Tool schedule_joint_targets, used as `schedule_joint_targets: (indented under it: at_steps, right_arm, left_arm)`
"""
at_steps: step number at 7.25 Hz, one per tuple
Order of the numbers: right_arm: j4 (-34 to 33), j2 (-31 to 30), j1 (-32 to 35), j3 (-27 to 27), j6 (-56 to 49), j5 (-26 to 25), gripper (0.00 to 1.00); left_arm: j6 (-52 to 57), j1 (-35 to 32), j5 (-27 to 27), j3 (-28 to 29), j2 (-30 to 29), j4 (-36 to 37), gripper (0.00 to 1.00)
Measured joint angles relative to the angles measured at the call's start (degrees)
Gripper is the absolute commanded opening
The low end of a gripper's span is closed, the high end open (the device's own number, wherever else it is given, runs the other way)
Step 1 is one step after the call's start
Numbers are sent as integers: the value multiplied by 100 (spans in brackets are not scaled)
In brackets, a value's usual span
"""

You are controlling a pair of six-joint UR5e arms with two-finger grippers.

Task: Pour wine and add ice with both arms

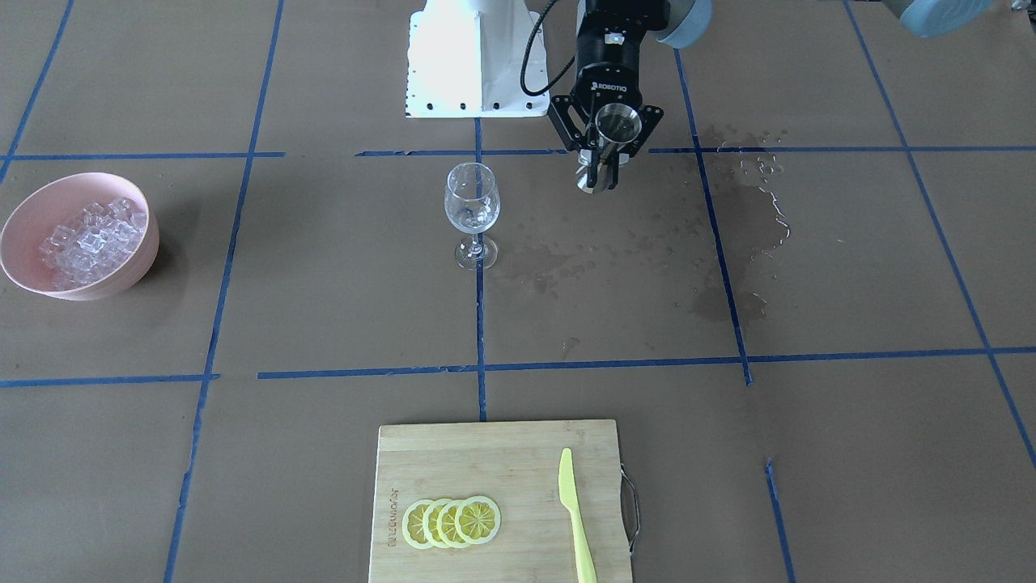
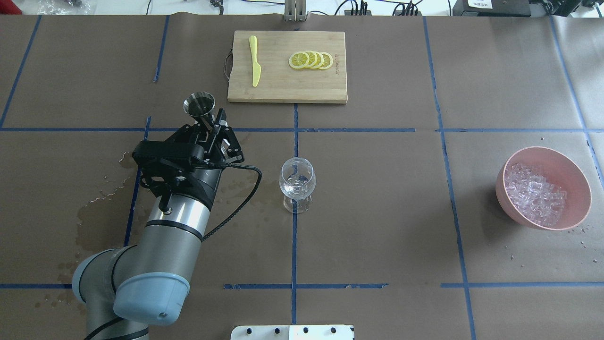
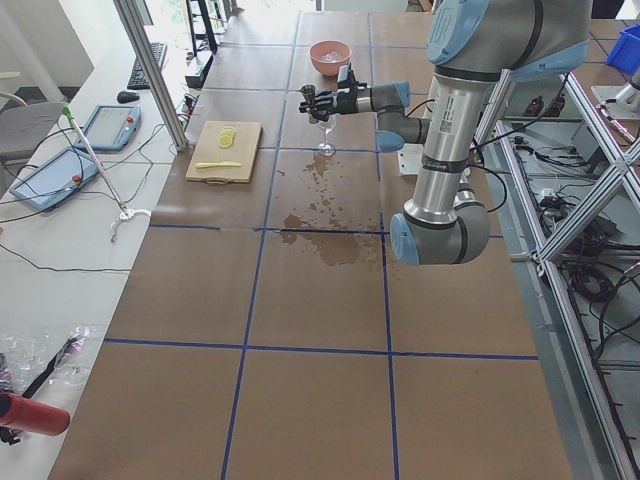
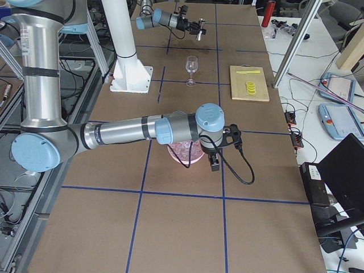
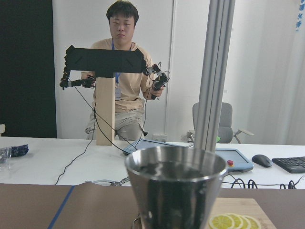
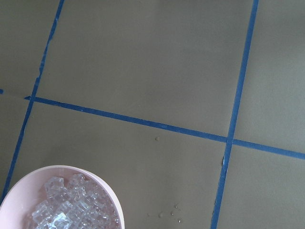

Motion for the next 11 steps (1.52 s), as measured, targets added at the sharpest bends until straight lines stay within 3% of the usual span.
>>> schedule_joint_targets:
  at_steps: [2,4,7,11]
  right_arm:
    - [2,11,1,6,0,0,100]
    - [2,10,-2,34,2,2,100]
    - [88,4,-104,167,810,5,100]
    - [158,-6,-501,548,1828,-5,100]
  left_arm:
    - [512,32,-417,103,-304,-18,0]
    - [1121,49,-474,299,-396,-12,0]
    - [1738,59,-390,594,-407,1,0]
    - [3002,405,177,751,-414,6,0]
